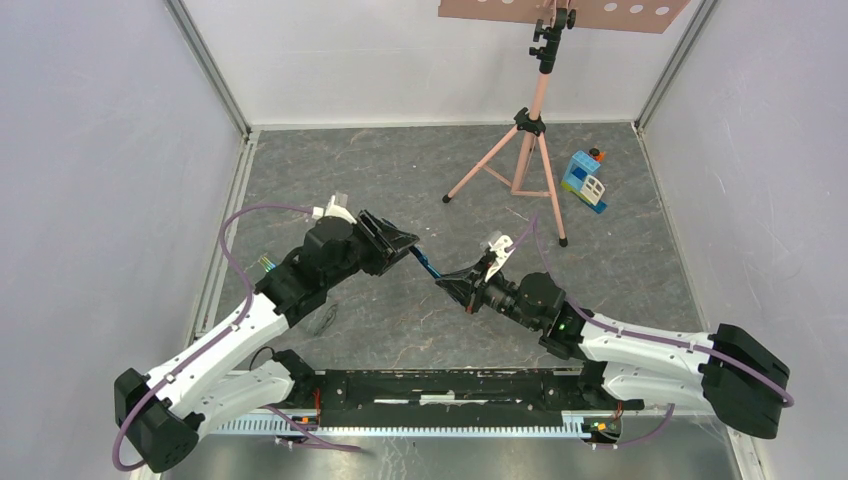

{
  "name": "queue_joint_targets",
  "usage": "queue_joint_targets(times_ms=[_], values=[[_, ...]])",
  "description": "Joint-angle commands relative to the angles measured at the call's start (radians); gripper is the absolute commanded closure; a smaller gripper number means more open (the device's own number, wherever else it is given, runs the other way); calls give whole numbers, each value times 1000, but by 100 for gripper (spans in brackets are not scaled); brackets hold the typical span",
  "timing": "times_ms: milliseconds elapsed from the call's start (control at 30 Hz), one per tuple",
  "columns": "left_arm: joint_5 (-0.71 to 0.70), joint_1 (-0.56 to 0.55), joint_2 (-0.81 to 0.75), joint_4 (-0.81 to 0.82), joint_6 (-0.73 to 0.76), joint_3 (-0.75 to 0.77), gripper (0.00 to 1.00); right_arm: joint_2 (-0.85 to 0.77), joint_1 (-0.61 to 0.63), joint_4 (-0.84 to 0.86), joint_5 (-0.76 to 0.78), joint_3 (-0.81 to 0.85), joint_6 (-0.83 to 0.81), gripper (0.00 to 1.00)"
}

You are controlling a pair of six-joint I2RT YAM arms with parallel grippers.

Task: Fold the napkin into a case and place the utensils inside
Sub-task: Pass from the right arm to the left

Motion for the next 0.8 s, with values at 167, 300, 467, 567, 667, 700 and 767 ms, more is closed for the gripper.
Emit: queue_joint_targets(times_ms=[167,300,467,567,667,700,767], values=[[-46,-24,16,129,45,-26,49,8,10,90,32,57,20,100],[-50,-29,25,145,61,-30,48,10,11,88,36,56,23,100],[-50,-36,29,177,78,-42,52,14,11,93,37,55,34,100],[-50,-38,26,181,93,-43,57,18,11,91,37,57,36,100],[-53,-38,25,181,109,-42,62,24,12,86,38,60,38,100],[-51,-39,27,183,115,-43,65,25,11,84,38,61,40,100],[-46,-39,30,183,125,-44,71,28,11,81,38,63,41,99]])
